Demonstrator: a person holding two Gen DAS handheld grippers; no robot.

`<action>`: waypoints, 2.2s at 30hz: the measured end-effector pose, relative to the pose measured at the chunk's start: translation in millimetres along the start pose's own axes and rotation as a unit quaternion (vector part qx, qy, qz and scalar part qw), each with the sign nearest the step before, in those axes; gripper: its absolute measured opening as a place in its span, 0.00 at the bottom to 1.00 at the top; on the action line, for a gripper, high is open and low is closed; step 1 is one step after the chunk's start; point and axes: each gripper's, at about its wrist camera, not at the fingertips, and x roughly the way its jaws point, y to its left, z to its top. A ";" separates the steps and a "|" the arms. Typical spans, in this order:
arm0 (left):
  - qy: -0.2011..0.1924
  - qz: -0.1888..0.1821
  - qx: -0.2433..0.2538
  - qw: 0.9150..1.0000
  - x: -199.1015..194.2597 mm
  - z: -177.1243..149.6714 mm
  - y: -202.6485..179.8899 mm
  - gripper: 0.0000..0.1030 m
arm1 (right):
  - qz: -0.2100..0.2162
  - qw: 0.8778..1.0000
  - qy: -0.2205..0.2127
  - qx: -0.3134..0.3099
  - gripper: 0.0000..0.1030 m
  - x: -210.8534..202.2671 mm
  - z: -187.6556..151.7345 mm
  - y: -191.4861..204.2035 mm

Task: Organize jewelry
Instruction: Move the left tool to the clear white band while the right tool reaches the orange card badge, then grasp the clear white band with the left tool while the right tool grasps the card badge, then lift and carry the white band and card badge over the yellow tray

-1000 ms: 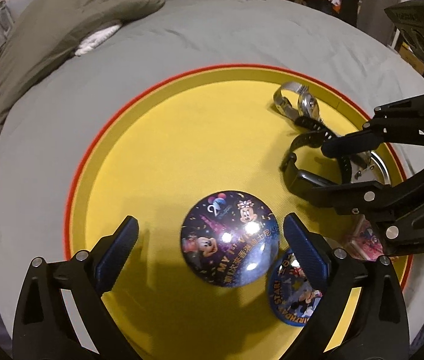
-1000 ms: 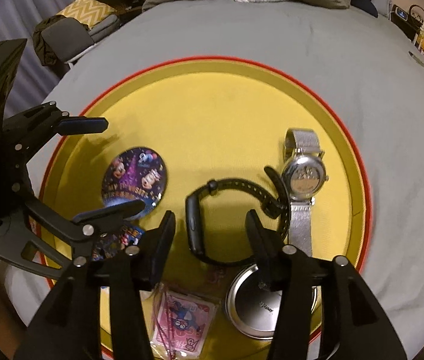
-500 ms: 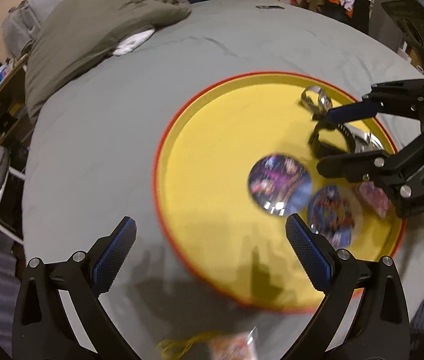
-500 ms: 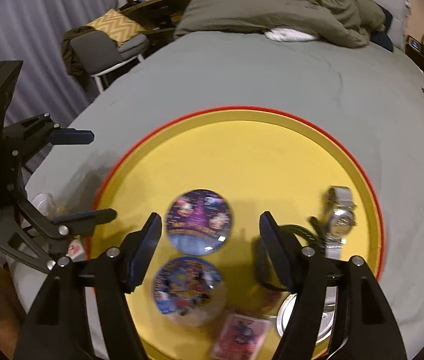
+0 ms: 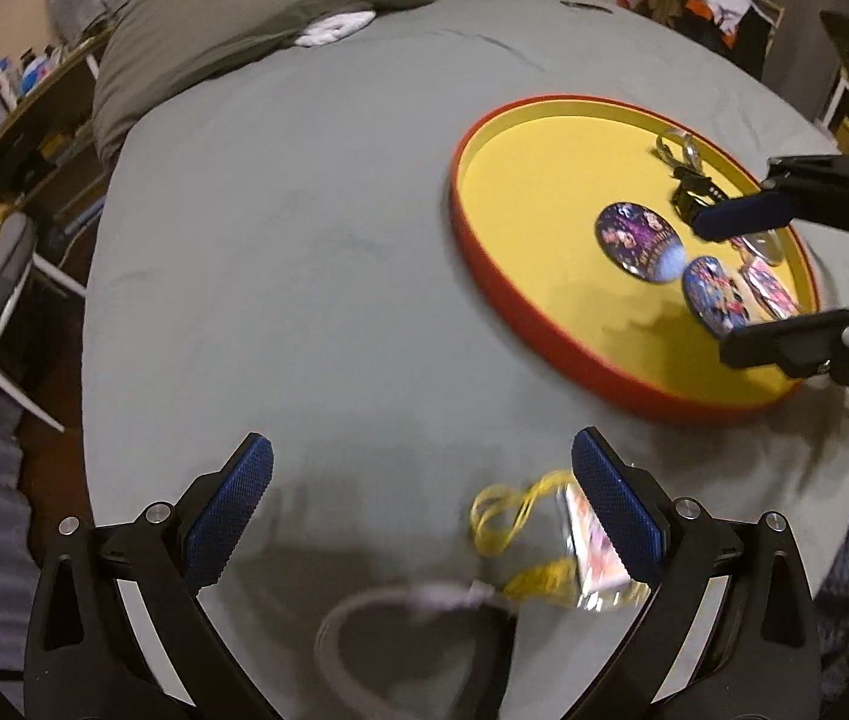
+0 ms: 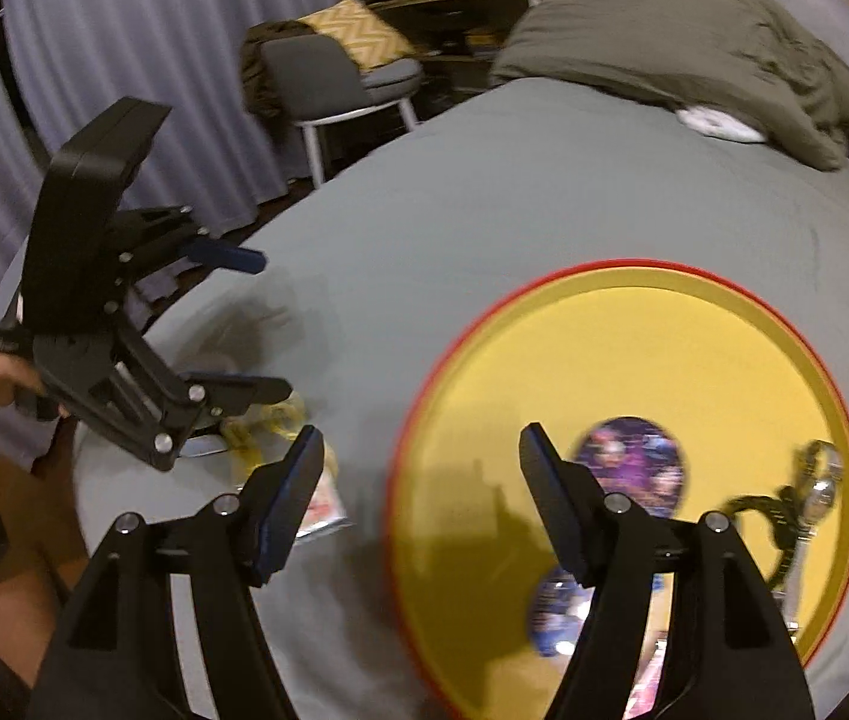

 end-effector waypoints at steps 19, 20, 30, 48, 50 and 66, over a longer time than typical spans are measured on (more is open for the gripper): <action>0.054 -0.036 0.066 0.996 3.5 -87.9 0.7 0.95 | 0.027 0.989 0.105 -0.099 0.84 74.8 -19.1 73.9; 0.061 -0.035 0.068 0.995 8.3 -88.5 0.1 0.95 | 0.024 0.989 0.109 -0.101 0.84 78.7 -20.0 75.7; 0.054 -0.043 0.051 0.996 16.0 -89.4 2.3 0.95 | 0.010 0.988 0.110 -0.104 0.85 93.2 -21.5 78.8; 0.039 -0.043 0.039 0.998 2.6 -81.2 10.2 0.74 | 0.017 0.990 0.096 -0.103 0.68 89.0 -22.9 87.6; 0.032 -0.044 0.035 0.998 -2.0 -78.8 12.5 0.74 | 0.017 0.990 0.093 -0.103 0.67 77.9 -25.8 79.4; -0.015 -0.020 0.021 0.999 -31.7 -31.6 18.5 0.74 | 0.008 0.998 0.011 -0.062 0.65 8.8 -3.0 49.4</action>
